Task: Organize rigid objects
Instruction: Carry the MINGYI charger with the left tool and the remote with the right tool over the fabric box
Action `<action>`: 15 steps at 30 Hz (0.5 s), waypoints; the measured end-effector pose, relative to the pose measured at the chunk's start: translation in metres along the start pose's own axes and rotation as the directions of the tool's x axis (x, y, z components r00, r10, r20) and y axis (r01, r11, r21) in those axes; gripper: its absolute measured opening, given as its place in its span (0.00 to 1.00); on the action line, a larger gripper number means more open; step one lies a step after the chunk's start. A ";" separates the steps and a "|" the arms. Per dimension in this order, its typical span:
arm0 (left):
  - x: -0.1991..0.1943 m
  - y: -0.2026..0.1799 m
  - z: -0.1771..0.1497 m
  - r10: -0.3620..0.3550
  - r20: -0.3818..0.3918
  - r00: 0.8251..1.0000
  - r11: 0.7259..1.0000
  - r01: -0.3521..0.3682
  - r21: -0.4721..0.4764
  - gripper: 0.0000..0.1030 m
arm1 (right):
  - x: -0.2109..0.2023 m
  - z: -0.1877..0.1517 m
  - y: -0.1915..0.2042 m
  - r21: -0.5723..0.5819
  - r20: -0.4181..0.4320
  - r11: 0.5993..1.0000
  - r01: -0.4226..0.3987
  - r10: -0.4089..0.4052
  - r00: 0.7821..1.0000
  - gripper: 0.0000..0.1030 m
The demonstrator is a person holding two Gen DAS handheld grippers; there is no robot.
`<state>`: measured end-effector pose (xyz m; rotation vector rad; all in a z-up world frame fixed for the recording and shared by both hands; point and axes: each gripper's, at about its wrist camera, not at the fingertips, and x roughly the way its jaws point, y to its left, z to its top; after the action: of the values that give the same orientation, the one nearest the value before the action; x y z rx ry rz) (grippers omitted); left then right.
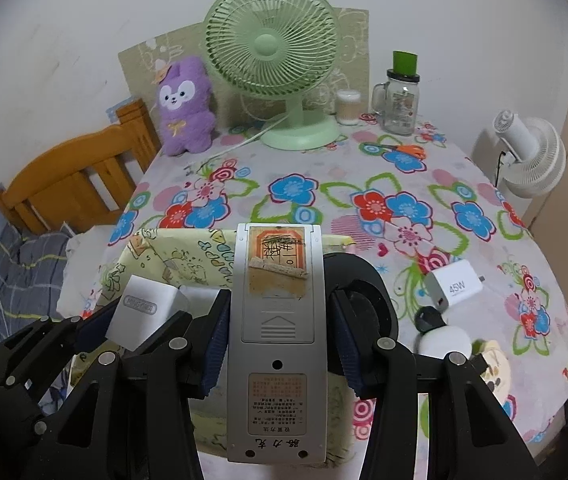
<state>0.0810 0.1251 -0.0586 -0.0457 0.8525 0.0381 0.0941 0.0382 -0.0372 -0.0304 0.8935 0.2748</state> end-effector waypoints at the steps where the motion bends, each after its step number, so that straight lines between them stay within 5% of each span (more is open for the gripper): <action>1: 0.001 0.001 0.000 0.005 -0.001 1.000 1.000 -0.005 0.001 0.39 | 0.001 0.000 0.002 -0.007 0.002 1.000 0.003 -0.003 1.000 0.50; 15: 0.016 0.017 -0.004 0.017 -0.040 0.999 1.000 -0.018 -0.023 0.40 | 0.016 -0.003 0.013 -0.002 -0.031 1.000 -0.014 0.014 0.999 0.53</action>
<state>0.0874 0.1419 -0.0738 -0.0614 0.8923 0.0639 0.0979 0.0539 -0.0503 -0.0305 0.9248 0.2893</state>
